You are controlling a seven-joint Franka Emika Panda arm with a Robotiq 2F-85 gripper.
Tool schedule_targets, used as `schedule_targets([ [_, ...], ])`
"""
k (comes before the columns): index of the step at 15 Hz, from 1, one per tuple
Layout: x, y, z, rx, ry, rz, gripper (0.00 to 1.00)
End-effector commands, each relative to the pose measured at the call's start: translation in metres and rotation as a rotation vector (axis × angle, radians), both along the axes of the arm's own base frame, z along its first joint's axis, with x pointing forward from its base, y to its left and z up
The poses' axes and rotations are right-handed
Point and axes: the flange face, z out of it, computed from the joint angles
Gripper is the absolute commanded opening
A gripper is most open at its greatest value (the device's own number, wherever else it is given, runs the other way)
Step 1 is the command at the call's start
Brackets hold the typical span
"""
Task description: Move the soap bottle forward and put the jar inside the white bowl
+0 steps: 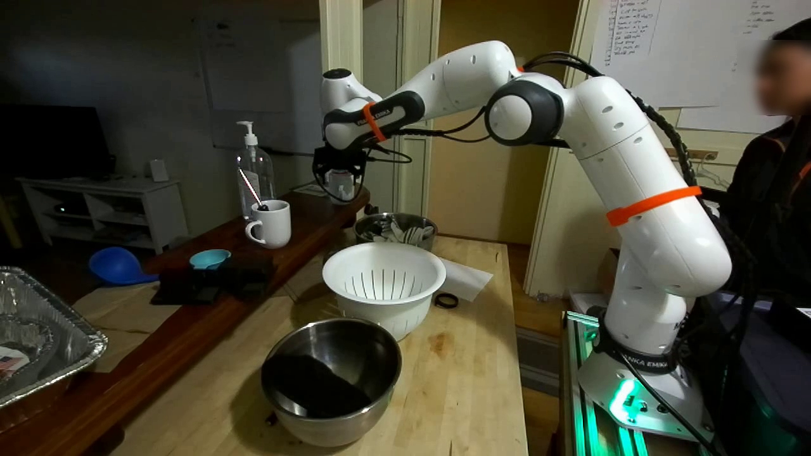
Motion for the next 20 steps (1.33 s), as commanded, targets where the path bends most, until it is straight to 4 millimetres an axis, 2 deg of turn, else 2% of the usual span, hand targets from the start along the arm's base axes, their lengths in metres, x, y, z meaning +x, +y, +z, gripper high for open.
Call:
schedule_targets([
  [1,0.006,0.0,-0.007,0.045,0.008,0.027,0.96],
  [4,0.008,-0.002,-0.015,0.068,0.022,0.025,0.96],
  [8,0.008,-0.008,-0.021,0.079,0.026,0.013,0.83],
  [9,0.008,-0.01,-0.021,0.08,0.024,0.007,0.76],
  [10,0.008,-0.013,-0.022,0.081,0.023,0.002,0.82],
  [13,0.008,-0.019,-0.019,0.078,0.014,-0.009,0.75],
  [14,0.009,-0.022,-0.018,0.077,0.011,-0.011,0.76],
  [16,0.009,-0.024,-0.017,0.073,0.009,-0.012,0.66],
  [17,0.01,-0.025,-0.016,0.072,0.007,-0.011,0.46],
  [18,0.011,-0.025,-0.015,0.071,0.005,-0.01,0.42],
  [19,0.011,-0.025,-0.015,0.069,0.004,-0.009,0.41],
  [20,0.012,-0.025,-0.015,0.069,0.004,-0.008,0.35],
])
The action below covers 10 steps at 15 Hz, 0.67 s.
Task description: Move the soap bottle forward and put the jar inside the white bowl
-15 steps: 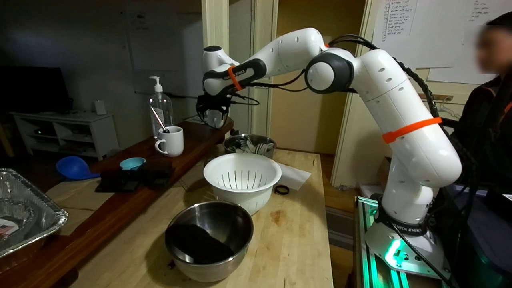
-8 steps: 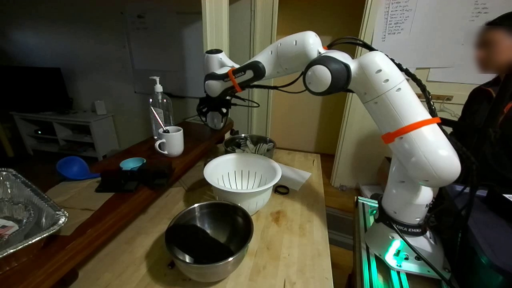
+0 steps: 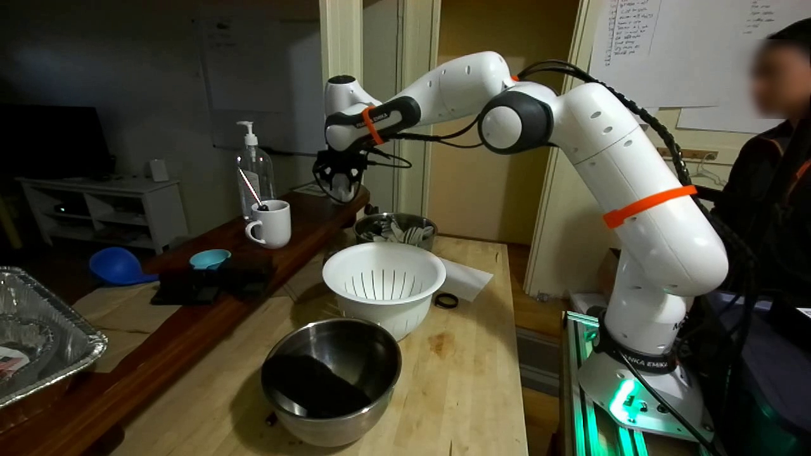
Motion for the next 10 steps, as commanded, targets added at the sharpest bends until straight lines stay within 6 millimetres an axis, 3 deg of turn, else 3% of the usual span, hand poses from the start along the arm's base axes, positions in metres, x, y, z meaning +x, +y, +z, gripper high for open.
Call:
schedule_targets([
  [1,0.005,-0.002,-0.001,0.018,0.007,0.006,0.27],
  [4,0.006,-0.002,-0.001,0.018,0.007,0.009,0.01],
  [10,0.003,-0.005,0.009,-0.027,0.001,0.016,0.04],
])
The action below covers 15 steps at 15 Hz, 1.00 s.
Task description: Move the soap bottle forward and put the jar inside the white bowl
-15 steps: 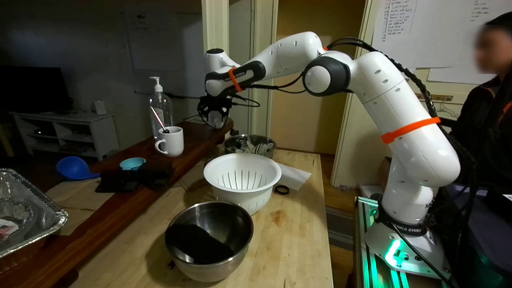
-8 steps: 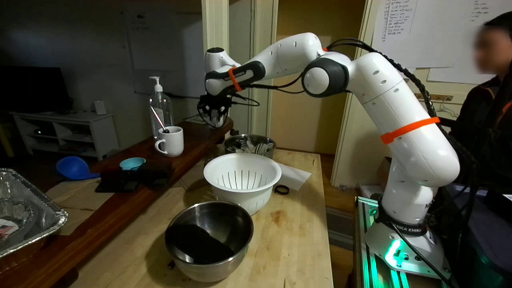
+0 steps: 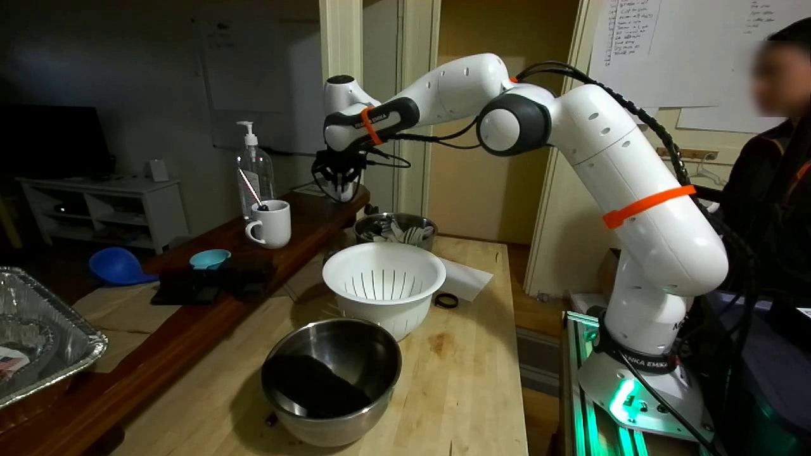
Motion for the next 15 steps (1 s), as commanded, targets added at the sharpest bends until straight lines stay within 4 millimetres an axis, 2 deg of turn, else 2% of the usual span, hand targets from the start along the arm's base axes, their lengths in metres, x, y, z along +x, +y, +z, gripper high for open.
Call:
schedule_targets([
  [1,-0.001,-0.005,0.012,-0.03,-0.006,0.011,0.04],
  [6,-0.002,-0.004,0.023,-0.069,-0.035,0.021,0.04],
  [10,-0.002,0.006,0.046,-0.093,-0.116,0.09,0.04],
  [13,-0.013,0.011,0.062,-0.094,-0.179,0.115,0.04],
  [15,-0.026,0.014,0.064,-0.059,-0.193,0.117,0.04],
])
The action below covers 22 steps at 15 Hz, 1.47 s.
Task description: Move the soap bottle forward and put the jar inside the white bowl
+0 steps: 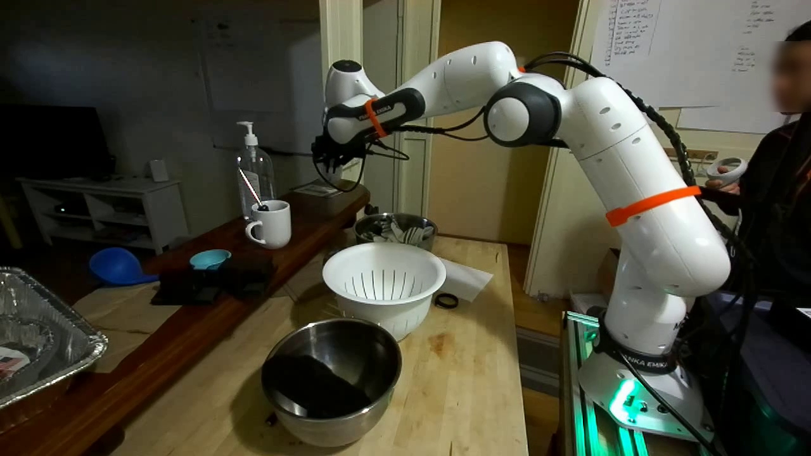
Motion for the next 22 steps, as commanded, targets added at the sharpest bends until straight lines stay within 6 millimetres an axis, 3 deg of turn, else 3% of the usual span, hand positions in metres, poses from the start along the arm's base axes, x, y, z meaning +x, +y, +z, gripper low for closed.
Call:
schedule_targets([
  [1,-0.034,0.007,0.017,0.039,-0.028,0.034,0.04],
  [6,-0.082,0.028,0.022,0.105,0.022,0.06,0.04],
  [10,-0.13,0.059,0.046,0.076,0.1,0.097,0.04],
  [18,-0.196,0.175,0.112,-0.006,0.246,0.177,0.04],
  [22,-0.209,0.227,0.109,-0.049,0.244,0.235,0.04],
])
